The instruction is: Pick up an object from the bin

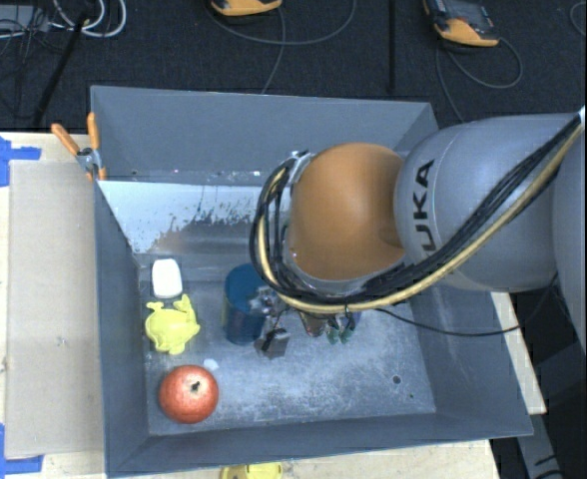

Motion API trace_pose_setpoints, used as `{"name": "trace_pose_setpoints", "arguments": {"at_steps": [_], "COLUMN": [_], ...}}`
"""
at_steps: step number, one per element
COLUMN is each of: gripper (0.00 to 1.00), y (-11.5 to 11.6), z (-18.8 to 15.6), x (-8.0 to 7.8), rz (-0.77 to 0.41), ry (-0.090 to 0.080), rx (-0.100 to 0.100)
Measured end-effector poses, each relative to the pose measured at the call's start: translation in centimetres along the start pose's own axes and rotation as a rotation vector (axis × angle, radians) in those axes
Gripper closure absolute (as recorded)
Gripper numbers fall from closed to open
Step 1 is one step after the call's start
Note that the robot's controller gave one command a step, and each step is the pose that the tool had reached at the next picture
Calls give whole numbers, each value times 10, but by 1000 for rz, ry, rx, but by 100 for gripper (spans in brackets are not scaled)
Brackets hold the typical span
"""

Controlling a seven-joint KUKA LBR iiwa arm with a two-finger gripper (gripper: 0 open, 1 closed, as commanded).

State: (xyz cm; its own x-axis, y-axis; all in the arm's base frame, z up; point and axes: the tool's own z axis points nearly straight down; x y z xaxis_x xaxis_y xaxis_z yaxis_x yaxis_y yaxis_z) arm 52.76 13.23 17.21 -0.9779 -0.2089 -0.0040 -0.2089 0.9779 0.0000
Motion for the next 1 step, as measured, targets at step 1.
{"name": "trace_pose_setpoints", "arguments": {"at_steps": [1], "gripper": [100], "y": [0], "z": [-77], "x": [3], "rz": [-2], "ry": [4], "rx": [0]}}
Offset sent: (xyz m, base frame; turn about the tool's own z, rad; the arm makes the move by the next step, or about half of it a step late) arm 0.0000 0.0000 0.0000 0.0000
